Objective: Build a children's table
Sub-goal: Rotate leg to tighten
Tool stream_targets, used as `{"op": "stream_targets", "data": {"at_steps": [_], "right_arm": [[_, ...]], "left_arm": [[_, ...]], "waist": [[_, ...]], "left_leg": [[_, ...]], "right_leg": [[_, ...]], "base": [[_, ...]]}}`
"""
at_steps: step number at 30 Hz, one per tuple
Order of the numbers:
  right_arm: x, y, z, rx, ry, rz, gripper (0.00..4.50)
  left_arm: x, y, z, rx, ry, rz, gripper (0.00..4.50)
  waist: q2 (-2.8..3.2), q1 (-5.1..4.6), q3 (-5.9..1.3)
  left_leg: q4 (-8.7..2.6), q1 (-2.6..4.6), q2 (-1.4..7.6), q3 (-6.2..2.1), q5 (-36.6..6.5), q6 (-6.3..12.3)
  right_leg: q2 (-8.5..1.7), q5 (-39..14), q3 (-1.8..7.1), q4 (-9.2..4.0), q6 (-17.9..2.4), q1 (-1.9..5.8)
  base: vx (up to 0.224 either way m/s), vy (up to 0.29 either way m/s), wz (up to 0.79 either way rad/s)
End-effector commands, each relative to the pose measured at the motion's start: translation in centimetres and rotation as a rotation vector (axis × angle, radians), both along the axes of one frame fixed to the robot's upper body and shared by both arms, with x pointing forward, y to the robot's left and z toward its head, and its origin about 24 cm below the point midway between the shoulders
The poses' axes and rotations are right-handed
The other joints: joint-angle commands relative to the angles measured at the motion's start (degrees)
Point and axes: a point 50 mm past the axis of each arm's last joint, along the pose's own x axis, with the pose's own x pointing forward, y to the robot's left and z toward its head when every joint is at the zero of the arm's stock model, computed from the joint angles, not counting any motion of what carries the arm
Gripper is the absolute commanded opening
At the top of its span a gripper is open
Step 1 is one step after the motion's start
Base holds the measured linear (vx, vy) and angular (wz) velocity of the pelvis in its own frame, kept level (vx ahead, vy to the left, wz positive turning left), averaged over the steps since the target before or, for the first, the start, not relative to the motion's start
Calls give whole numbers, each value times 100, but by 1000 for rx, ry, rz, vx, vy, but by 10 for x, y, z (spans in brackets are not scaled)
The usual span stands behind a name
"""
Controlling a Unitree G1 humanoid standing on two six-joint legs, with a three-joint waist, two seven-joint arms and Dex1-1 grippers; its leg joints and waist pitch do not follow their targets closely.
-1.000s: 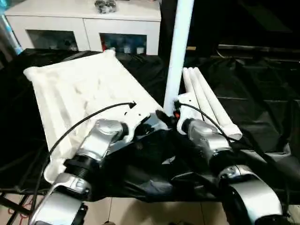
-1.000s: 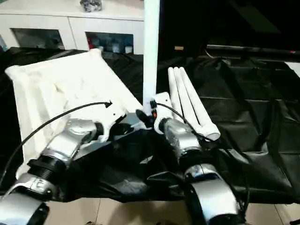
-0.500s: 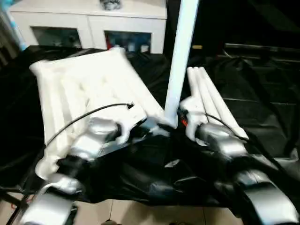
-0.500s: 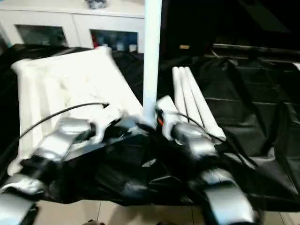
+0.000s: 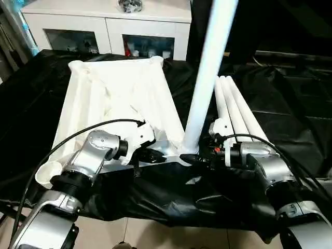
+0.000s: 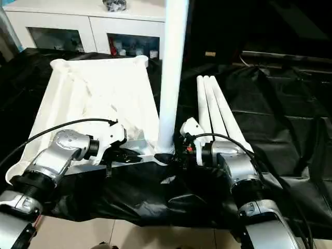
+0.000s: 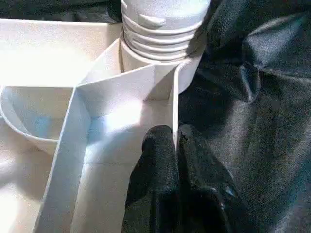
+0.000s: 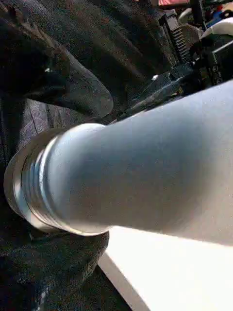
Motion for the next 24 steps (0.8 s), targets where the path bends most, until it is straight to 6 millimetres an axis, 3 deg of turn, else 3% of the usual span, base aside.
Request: {"op": "stream_targets", "data": {"at_steps": [1,5,9,13,14,15,17,18,19,20,24], "right_arm": [[-6,19,0,36,17,102,317],[4,27,-7,4,26,-46,297],[16,34,-12,-43,0,-205,286],[27,42,-14,-53,0,-376,283],[30,46,-14,-49,4,-430,283],[33,53,-14,-42,11,-494,283],[34,56,-13,-39,12,-512,283],[36,58,-13,-46,1,-546,283],[37,60,-13,-40,-4,-562,283],[37,61,-13,-34,-1,-569,338],[39,63,-12,-4,17,-571,372]], "left_arm": [[5,-6,8,-23,-31,5,0],[5,-9,7,-51,-24,29,0],[6,-13,7,-54,-29,93,0],[7,-19,6,-53,-37,184,0],[7,-23,7,-57,-41,221,0],[7,-30,7,-64,-50,278,0],[7,-33,8,-67,-52,297,0],[7,-38,8,-70,-60,311,0],[8,-43,9,-76,-66,321,0],[7,-47,9,-81,-66,323,0],[5,-54,8,-97,-53,320,0]], "waist": [[19,6,-395],[20,-25,-393],[22,-130,-368],[17,-250,-359],[24,-262,-368],[-7,-276,-373],[12,-280,-378],[-56,-278,-382],[-15,-264,-387],[-29,-261,-388],[-12,-224,-408]], "left_leg": [[-363,79,157,-10,-1579,193],[-368,79,151,-14,-1567,154],[-385,72,140,-43,-1746,4],[-389,40,123,-65,-1793,-16],[-377,63,128,-58,-1800,-3],[-370,77,141,-49,-1741,0],[-362,71,129,-37,-1665,58],[-360,63,126,-29,-1631,94],[-358,62,132,-28,-1559,113],[-351,66,128,-18,-1534,147],[-339,66,131,-9,-1402,210]], "right_leg": [[-327,-1733,278,-429,-1177,284],[-336,-1763,278,-422,-1186,271],[-359,-2172,275,-459,-1074,266],[-344,-2301,255,-467,-1040,282],[-349,-2277,268,-473,-1047,263],[-347,-2149,279,-453,-1104,254],[-330,-2006,276,-455,-1135,254],[-325,-1967,272,-459,-1134,259],[-333,-1837,281,-432,-1173,258],[-332,-1808,279,-436,-1159,257],[-329,-1584,286,-414,-1204,262]], "base": [[0,0,0],[0,0,0],[0,0,0],[0,0,0],[0,0,0],[0,0,0],[0,0,0],[0,0,0],[0,0,0],[0,0,0],[0,0,0]]}}
